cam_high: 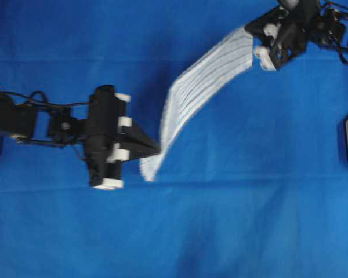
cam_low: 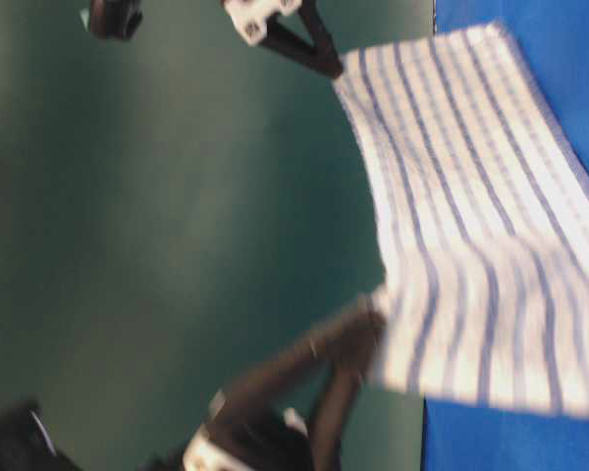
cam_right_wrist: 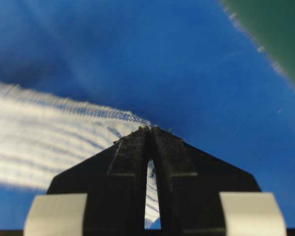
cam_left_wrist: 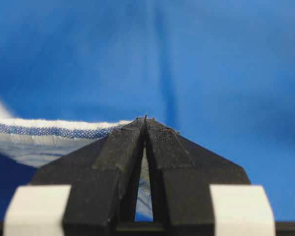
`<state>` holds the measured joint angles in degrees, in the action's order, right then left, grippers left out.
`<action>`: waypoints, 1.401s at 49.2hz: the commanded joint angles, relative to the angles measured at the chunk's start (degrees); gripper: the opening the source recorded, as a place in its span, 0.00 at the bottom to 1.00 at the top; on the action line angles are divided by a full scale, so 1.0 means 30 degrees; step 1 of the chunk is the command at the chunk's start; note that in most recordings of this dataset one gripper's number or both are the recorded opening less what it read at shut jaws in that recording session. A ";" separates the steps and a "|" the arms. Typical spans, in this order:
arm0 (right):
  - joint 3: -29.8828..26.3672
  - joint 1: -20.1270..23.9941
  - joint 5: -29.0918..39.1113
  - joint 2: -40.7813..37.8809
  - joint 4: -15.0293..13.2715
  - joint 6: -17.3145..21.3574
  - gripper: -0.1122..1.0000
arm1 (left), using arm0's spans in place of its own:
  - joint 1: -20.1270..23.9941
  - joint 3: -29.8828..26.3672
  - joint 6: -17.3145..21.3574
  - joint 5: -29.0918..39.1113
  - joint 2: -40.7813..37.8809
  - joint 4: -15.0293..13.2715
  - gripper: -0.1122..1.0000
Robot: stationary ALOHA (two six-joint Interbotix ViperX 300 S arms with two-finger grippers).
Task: Fold the blue towel.
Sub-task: 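Lift the strip and rotate it vertical, left gripper swinging toward center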
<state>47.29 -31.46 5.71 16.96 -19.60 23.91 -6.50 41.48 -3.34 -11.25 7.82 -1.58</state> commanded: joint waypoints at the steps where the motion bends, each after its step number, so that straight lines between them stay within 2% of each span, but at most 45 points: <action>1: -0.1143 -0.0234 -0.0381 -0.0498 -0.0469 -0.0029 0.14 | -0.0352 -0.1758 0.0205 -0.0205 -0.0762 -0.0029 0.11; 15: -0.3047 -0.0586 -0.0586 -0.2139 -0.1670 -0.0029 0.14 | -0.0439 -0.6094 0.0352 -0.0176 -0.4277 0.0000 0.11; 29: -0.2637 -0.0645 -0.0381 -0.1816 -0.1816 -0.0059 0.14 | -0.0176 -0.9316 0.0381 -0.0059 -0.6797 0.0059 0.11; 48: -0.1582 -0.0820 -0.0293 -0.0176 -0.1934 -0.0059 0.14 | -0.0117 -1.1074 0.0410 -0.0088 -0.8027 0.0088 0.11; 59: -0.1318 -0.0967 0.0674 0.0146 -0.1934 -0.0029 0.14 | 0.0000 -1.2129 0.1436 -0.0557 -0.9199 0.0088 0.11; 69: -0.1904 -0.0908 0.0938 -0.0732 -0.1934 -0.0029 0.14 | 0.0059 -1.1631 0.1436 -0.1260 -0.9580 0.0088 0.11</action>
<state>43.59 -34.19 8.61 15.38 -25.14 23.73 -6.50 6.59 0.88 -14.06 -22.24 -1.49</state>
